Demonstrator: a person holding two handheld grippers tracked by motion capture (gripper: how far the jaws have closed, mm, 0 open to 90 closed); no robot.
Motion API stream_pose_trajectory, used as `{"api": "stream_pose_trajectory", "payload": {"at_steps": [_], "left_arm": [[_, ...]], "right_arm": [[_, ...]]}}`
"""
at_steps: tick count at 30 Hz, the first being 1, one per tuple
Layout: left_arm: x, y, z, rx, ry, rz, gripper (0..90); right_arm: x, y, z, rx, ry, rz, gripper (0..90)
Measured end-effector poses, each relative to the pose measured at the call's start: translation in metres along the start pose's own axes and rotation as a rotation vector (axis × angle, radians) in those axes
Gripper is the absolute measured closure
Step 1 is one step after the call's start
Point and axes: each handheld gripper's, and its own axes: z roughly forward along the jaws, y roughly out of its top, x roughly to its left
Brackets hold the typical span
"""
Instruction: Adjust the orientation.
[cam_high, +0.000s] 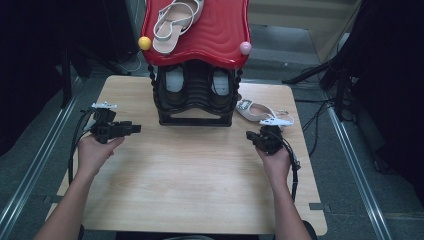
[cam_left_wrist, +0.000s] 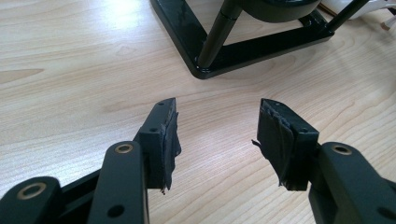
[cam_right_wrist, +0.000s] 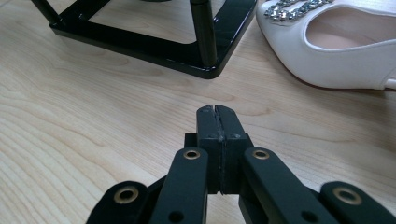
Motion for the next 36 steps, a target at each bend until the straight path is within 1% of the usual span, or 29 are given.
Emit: {"api": "stream_pose_trajectory", "payload": {"at_steps": [1, 3, 6, 10, 11, 14, 17, 18, 19, 20, 22, 23, 25, 26, 27, 28, 30, 36], "left_arm": [[0.0, 0.0, 0.0, -0.001, -0.001, 0.0, 48.2], [-0.001, -0.001, 0.0, -0.008, -0.001, 0.004, 48.2], [0.001, -0.004, 0.0, -0.009, -0.008, -0.008, 48.3], [0.0, -0.004, 0.0, 0.0, -0.011, -0.009, 48.3], [0.0, -0.005, 0.001, 0.0, -0.01, -0.008, 48.3], [-0.002, -0.005, 0.004, 0.013, -0.013, -0.004, 48.3], [-0.004, -0.006, 0.008, 0.033, -0.015, 0.011, 48.4], [-0.006, -0.006, 0.009, 0.037, -0.014, 0.015, 48.4], [-0.007, -0.007, 0.01, 0.032, -0.015, 0.013, 48.4], [-0.007, -0.006, 0.011, 0.038, -0.016, 0.017, 48.3], [-0.008, -0.006, 0.012, 0.039, -0.02, 0.022, 48.4], [-0.008, -0.006, 0.013, 0.039, -0.027, 0.018, 48.4], [-0.008, -0.007, 0.013, 0.021, -0.06, 0.012, 48.5], [-0.009, -0.007, 0.013, 0.02, -0.073, 0.011, 48.6], [-0.01, -0.007, 0.012, 0.019, -0.066, 0.021, 48.6], [-0.011, -0.007, 0.012, 0.016, -0.061, 0.028, 48.7], [-0.011, -0.007, 0.013, 0.021, -0.065, 0.025, 48.6], [-0.011, -0.008, 0.016, 0.04, -0.058, 0.034, 48.6]], "right_arm": [[-0.001, 0.0, 0.0, 0.001, 0.0, 0.008, 90.0], [-0.003, 0.001, 0.001, -0.002, 0.002, 0.009, 90.0], [-0.009, 0.003, 0.005, -0.013, -0.009, 0.025, 90.0], [-0.014, 0.004, 0.009, -0.016, -0.014, 0.04, 90.0], [-0.016, 0.004, 0.01, -0.016, -0.022, 0.041, 90.0], [-0.024, 0.007, 0.014, -0.013, -0.021, 0.066, 90.0], [-0.034, 0.014, 0.019, -0.024, -0.048, 0.073, 90.0], [-0.038, 0.016, 0.022, -0.019, -0.059, 0.074, 90.0], [-0.042, 0.017, 0.025, -0.018, -0.063, 0.086, 90.0], [-0.046, 0.017, 0.027, -0.014, -0.063, 0.102, 90.0], [-0.052, 0.018, 0.032, -0.017, -0.081, 0.108, 90.0], [-0.054, 0.018, 0.035, -0.014, -0.096, 0.102, 90.0], [-0.06, 0.021, 0.04, -0.005, -0.117, 0.107, 90.0], [-0.063, 0.022, 0.041, -0.018, -0.118, 0.122, 90.0], [-0.065, 0.023, 0.042, -0.025, -0.12, 0.134, 90.0], [-0.067, 0.025, 0.044, -0.017, -0.138, 0.14, 90.0], [-0.068, 0.028, 0.048, -0.011, -0.152, 0.133, 90.0], [-0.068, 0.03, 0.055, -0.032, -0.191, 0.135, 90.0]]}}
